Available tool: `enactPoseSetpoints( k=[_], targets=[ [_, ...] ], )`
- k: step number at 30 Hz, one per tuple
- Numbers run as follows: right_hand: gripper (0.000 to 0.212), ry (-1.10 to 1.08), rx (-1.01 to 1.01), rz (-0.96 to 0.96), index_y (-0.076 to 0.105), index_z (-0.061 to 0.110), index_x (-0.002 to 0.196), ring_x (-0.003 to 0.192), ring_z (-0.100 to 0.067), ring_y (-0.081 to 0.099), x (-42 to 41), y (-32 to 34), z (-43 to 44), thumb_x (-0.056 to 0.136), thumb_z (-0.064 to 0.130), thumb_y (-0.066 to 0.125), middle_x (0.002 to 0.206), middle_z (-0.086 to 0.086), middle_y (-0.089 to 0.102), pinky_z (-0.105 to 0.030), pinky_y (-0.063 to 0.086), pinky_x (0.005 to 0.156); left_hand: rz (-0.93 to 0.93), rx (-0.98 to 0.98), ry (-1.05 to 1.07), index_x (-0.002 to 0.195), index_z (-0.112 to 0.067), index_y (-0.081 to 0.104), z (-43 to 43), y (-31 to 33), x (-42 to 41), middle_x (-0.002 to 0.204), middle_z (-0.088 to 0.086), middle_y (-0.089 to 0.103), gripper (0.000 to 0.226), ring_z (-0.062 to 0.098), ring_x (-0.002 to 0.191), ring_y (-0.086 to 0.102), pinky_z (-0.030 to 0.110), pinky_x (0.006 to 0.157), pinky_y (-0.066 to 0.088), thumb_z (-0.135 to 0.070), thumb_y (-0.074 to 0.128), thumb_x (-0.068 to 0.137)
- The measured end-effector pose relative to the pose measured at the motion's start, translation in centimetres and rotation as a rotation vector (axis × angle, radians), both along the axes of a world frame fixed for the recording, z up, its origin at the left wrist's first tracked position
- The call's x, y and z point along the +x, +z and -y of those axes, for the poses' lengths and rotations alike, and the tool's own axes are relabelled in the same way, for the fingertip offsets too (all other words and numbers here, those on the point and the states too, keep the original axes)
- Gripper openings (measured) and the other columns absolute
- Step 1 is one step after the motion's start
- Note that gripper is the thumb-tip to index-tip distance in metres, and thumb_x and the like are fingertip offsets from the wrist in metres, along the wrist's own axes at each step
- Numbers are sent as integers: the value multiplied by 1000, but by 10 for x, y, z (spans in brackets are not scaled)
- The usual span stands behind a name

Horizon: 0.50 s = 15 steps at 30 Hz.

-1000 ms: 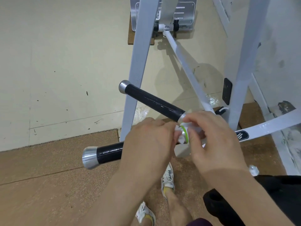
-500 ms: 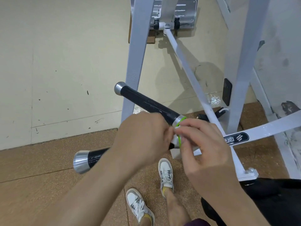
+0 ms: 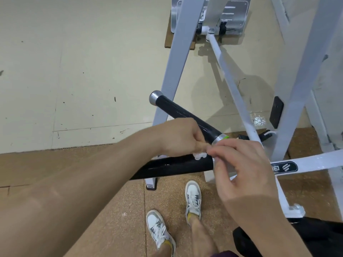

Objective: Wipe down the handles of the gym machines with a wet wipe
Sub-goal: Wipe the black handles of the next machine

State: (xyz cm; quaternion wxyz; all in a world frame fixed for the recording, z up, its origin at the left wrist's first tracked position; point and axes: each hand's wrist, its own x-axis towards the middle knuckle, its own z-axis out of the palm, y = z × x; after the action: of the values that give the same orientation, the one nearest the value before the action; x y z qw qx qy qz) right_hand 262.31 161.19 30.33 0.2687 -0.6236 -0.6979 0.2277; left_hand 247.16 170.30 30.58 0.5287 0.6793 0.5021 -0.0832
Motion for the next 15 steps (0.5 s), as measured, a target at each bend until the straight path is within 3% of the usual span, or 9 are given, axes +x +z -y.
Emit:
enactPoseSetpoints(
  k=[3,7,11,15],
  targets=[
    [20,27,-13,1,72,17,88,93,-12,49,0,4,-2,81,12,55,90,8,65,-11,35,85,-66,-127,-31,59,-15,62,0,0,-24,57,-3,51,39,10,60,47,27,65,41,-34,56,92],
    [19,77,5,55,72,17,88,92,-13,48,-3,8,-1,80,12,55,86,8,66,-5,29,87,-137,-138,-29,65,-17,68,6,1,-47,57,-13,60,29,5,64,53,25,68,41,-24,57,91],
    [21,136,21,97,72,15,88,85,-14,49,-18,11,-1,78,10,54,81,5,66,-15,34,79,2,-26,-9,77,-6,70,6,3,-29,64,4,53,33,13,60,45,28,62,41,-35,59,90],
    [22,200,-66,137,71,20,93,85,-19,56,-24,17,-8,80,12,54,86,7,67,-28,41,78,-38,-95,-52,73,-12,70,6,2,-48,66,-2,59,30,10,66,51,28,70,43,-32,56,91]
  ],
)
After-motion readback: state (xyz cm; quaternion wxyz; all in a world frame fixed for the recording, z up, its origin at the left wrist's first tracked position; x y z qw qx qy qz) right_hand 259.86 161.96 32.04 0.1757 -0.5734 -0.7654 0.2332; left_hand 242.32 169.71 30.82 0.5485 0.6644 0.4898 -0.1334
